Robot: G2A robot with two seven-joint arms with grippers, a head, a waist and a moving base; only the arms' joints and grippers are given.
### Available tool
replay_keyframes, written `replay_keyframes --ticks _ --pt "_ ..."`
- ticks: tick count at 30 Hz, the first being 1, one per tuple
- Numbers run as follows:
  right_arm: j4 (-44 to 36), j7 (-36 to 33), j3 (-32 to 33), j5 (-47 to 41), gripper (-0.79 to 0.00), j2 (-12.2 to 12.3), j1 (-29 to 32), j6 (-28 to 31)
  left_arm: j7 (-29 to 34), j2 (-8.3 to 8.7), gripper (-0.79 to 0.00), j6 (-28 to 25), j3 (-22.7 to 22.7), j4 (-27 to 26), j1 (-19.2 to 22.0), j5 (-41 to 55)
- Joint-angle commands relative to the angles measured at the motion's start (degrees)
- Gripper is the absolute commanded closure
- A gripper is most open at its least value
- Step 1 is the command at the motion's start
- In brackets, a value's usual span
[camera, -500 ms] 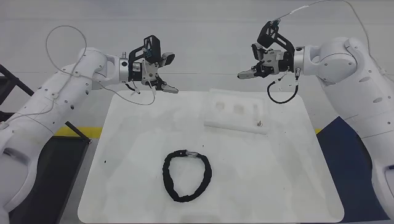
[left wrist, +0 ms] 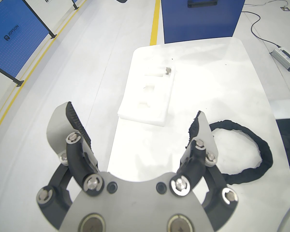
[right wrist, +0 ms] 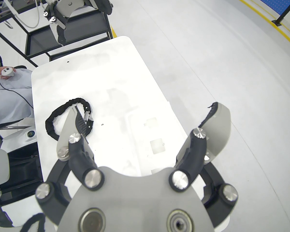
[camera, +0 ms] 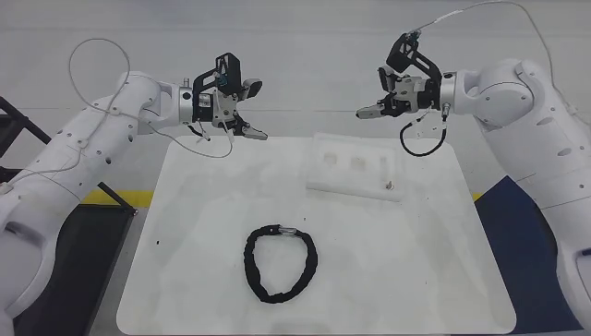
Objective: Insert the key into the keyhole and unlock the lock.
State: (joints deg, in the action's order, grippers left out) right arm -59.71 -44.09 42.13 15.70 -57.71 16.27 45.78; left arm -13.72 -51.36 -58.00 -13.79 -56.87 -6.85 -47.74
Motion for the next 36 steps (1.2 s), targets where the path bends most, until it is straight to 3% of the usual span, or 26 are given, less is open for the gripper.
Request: replay_keyframes --ticks 1,12,20,36 --pt "1.5 0.3 -0.1 0.2 -0.785 -0.1 0.6 -1.3 0.0 0.0 -0.785 0.0 0.0 0.0 0.0 0.0" --pt "14.3 -1.2 -2.7 -1.1 -0.785 -2.1 2.3 -7.6 0.0 0.0 -0.785 0.0 0.0 0.0 0.0 0.0" --pt "26.1 -11.6 -4.4 -12.9 -0.785 -5.7 3.0 -23.1 0.0 0.0 -0.785 0.0 0.0 0.0 0.0 0.0" --pt "32.7 -16.6 -10.0 -7.6 -0.785 -11.5 2.4 -37.6 0.0 0.0 -0.785 0.0 0.0 0.0 0.0 0.0"
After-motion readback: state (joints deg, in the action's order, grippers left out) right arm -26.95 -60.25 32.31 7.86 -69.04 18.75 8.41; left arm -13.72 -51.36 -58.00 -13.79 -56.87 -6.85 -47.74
